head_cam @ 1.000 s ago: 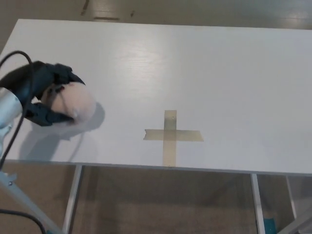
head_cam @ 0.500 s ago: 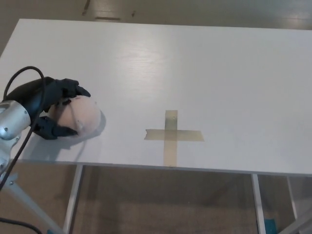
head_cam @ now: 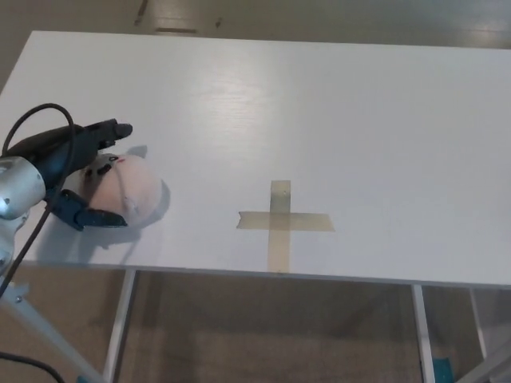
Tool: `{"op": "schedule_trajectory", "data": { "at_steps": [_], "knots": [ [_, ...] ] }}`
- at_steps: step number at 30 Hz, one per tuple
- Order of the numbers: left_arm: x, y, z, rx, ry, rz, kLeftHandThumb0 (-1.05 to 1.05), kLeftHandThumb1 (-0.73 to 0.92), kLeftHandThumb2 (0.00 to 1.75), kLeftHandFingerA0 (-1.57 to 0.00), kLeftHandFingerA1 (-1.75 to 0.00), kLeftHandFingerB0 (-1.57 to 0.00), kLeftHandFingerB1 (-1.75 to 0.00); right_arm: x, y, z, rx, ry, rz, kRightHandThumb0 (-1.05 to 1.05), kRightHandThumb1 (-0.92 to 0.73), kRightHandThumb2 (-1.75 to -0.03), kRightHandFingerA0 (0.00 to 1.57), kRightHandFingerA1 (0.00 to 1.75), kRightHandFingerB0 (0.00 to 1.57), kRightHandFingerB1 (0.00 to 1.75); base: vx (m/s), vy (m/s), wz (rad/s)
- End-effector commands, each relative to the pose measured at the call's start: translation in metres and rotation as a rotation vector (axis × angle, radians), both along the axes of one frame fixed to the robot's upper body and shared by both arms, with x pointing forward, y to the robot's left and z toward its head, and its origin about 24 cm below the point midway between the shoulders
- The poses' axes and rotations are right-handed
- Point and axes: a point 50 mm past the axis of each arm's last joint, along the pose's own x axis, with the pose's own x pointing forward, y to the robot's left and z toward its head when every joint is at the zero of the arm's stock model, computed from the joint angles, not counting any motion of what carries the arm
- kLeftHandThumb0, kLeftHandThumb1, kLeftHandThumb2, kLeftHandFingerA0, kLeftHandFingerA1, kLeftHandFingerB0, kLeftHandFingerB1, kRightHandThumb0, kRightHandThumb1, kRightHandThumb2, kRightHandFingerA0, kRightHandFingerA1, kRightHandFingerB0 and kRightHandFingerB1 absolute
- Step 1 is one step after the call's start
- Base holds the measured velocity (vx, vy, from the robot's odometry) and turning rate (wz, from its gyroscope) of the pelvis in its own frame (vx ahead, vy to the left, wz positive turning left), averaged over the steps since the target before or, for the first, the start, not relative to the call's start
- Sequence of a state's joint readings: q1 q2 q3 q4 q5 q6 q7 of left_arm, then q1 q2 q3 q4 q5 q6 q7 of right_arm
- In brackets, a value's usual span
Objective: Use the left hand to take the pink dumpling toy on a person's hand and put it on the desk.
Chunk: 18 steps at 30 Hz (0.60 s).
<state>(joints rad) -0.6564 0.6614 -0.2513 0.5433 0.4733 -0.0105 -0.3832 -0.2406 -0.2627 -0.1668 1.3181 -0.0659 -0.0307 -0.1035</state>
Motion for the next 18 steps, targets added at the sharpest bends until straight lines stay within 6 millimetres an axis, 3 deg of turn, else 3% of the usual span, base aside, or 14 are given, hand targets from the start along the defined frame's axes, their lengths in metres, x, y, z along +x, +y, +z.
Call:
{"op": "schedule_trajectory", "data": {
  "at_steps": [1, 2, 4, 7, 8, 9, 10, 12, 13, 14, 15, 18],
  "knots": [
    [-0.005, 0.008, 0.031, -0.066, -0.056, 0.012, -0.87, 0.43, 0.65, 0.00, 0.00, 0.00, 0.00, -0.002, 0.001, -0.001, 0.014, 0.002, -0.006, -0.27, -0.72, -0.61, 0.65, 0.44, 0.59, 0.44, 0.00, 0.000, 0.00],
    [-0.011, 0.009, 0.052, -0.136, -0.108, -0.014, -0.87, 0.47, 0.58, 0.00, 0.00, 0.00, -0.02, -0.003, 0.000, -0.001, 0.016, 0.002, -0.009, -0.27, -0.72, -0.61, 0.64, 0.44, 0.59, 0.44, 0.00, 0.000, 0.00],
    [-0.013, 0.009, 0.057, -0.153, -0.120, -0.021, -0.87, 0.47, 0.58, 0.00, 0.00, 0.00, -0.02, -0.003, 0.000, -0.001, 0.016, 0.002, -0.009, -0.27, -0.72, -0.61, 0.64, 0.44, 0.59, 0.44, 0.00, 0.000, 0.00],
    [-0.026, 0.008, 0.084, -0.252, -0.225, -0.079, -0.88, 0.46, 0.60, 0.00, 0.00, 0.00, -0.02, -0.004, 0.000, -0.002, 0.009, 0.011, 0.001, -0.27, -0.71, -0.61, 0.63, 0.44, 0.60, 0.44, 0.00, 0.000, 0.00],
    [-0.036, 0.009, 0.102, -0.290, -0.305, -0.124, -0.87, 0.42, 0.64, 0.00, 0.00, 0.00, 0.00, -0.005, 0.000, -0.002, 0.007, 0.014, 0.006, -0.27, -0.71, -0.61, 0.64, 0.44, 0.60, 0.44, 0.00, 0.000, 0.00],
    [-0.039, 0.009, 0.108, -0.298, -0.328, -0.137, -0.87, 0.42, 0.64, 0.00, 0.00, 0.00, 0.00, -0.005, 0.000, -0.002, 0.007, 0.014, 0.007, -0.27, -0.71, -0.61, 0.64, 0.44, 0.60, 0.44, 0.00, 0.000, 0.00],
    [-0.054, 0.013, 0.127, -0.306, -0.415, -0.174, -0.74, 0.40, 0.83, 0.00, 0.00, 0.00, -0.02, -0.006, 0.000, -0.003, 0.008, 0.017, 0.011, -0.27, -0.71, -0.61, 0.64, 0.44, 0.60, 0.44, 0.00, 0.000, 0.00],
    [-0.066, 0.015, 0.139, -0.308, -0.472, -0.198, -0.74, 0.40, 0.83, 0.00, 0.00, 0.00, -0.02, -0.008, 0.001, -0.004, 0.006, 0.022, 0.017, -0.27, -0.71, -0.61, 0.65, 0.44, 0.60, 0.44, 0.00, 0.000, 0.00],
    [-0.078, 0.018, 0.146, -0.321, -0.515, -0.222, -1.02, 0.48, 0.65, 0.00, 0.00, 0.00, -0.02, -0.011, -0.001, -0.004, 0.002, 0.030, 0.015, -0.27, -0.72, -0.61, 0.65, 0.44, 0.59, 0.44, 0.00, 0.000, 0.00],
    [-0.081, 0.019, 0.148, -0.325, -0.524, -0.227, -1.02, 0.48, 0.65, 0.00, 0.00, 0.00, -0.02, -0.011, -0.002, -0.004, 0.001, 0.032, 0.015, -0.27, -0.72, -0.61, 0.65, 0.44, 0.59, 0.44, 0.00, 0.000, 0.00],
    [-0.097, 0.022, 0.151, -0.330, -0.578, -0.251, -0.74, 0.40, 0.84, 0.00, 0.00, 0.00, -0.03, -0.012, -0.002, -0.004, 0.000, 0.036, 0.011, -0.28, -0.71, -0.61, 0.66, 0.45, 0.61, 0.44, 0.00, 0.000, 0.00],
    [-0.126, 0.028, 0.147, -0.334, -0.637, -0.269, -0.71, 0.38, 0.83, 0.00, -0.04, 0.00, -0.10, -0.015, -0.003, -0.005, 0.003, 0.040, 0.002, -0.27, -0.71, -0.61, 0.66, 0.45, 0.60, 0.44, 0.00, 0.000, 0.00]
  ]
}}
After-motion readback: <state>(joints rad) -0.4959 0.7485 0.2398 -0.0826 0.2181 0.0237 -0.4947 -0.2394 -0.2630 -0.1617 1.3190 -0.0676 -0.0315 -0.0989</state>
